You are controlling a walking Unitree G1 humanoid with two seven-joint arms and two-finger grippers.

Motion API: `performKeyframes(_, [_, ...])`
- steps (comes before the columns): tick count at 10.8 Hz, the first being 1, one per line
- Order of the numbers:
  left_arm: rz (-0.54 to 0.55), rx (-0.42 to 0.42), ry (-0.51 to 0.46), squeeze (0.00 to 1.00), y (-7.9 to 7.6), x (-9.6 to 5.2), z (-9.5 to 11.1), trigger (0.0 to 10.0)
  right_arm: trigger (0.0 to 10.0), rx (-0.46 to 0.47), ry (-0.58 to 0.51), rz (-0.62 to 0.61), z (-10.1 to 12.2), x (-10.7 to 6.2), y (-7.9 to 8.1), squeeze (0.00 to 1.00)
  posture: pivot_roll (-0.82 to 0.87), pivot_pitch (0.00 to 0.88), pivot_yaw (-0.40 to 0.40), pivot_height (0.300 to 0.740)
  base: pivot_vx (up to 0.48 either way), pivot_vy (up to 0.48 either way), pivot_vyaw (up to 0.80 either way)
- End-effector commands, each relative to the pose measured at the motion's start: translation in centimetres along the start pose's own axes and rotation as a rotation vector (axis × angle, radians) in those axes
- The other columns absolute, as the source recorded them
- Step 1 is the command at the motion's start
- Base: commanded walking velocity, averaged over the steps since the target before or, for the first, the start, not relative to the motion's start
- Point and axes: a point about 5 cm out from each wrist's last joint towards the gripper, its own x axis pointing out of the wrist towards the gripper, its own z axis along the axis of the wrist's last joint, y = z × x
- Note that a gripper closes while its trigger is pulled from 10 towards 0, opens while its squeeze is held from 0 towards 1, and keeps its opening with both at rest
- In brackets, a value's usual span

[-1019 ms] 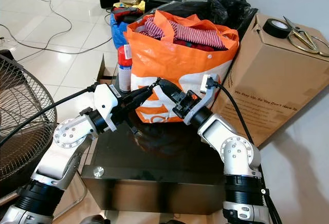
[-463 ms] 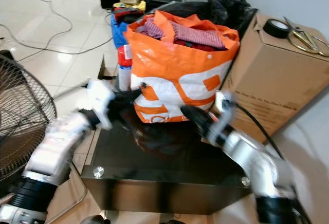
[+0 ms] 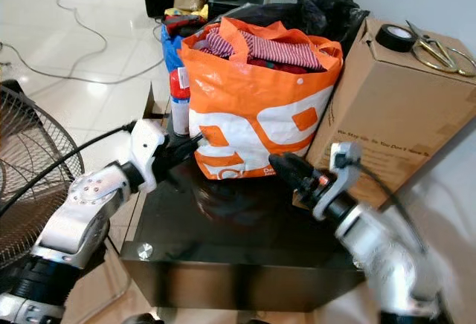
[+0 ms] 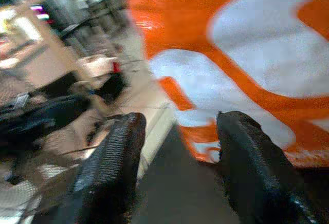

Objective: Hang keys on a hook

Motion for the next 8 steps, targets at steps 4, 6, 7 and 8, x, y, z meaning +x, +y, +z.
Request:
performKeyframes(4, [0.177, -0.049, 0.226, 0.0, 1.1, -1.8, -3.8, 1.0, 10.0, -0.283, -0.057, -0.436, 0.0, 0.3, 0.2, 0.0, -0.06, 0.0, -0.031, 0.74, 0.0, 0.0, 0.0])
performKeyframes(6, [0.266, -0.027, 0.136, 0.0, 1.2, -2.5, -2.8, 10.0, 10.0, -0.303, -0.08, -0.47, -0.4, 0.0, 0.9, 0.0, -0.07, 0.0, -0.023, 0.74, 0.0, 0.0, 0.0])
performKeyframes(7, [0.286, -0.017, 0.116, 0.0, 1.3, -2.6, -2.5, 10.0, 10.0, -0.3, -0.092, -0.492, -0.5, 0.0, 0.8, 0.0, -0.08, 0.0, -0.02, 0.74, 0.0, 0.0, 0.0])
performKeyframes(8, [0.328, -0.009, 0.085, 0.0, 1.3, -2.8, -2.1, 10.0, 10.0, -0.281, -0.09, -0.537, -1.0, 0.1, 0.6, 0.0, -0.08, 0.0, -0.017, 0.74, 0.0, 0.0, 0.0])
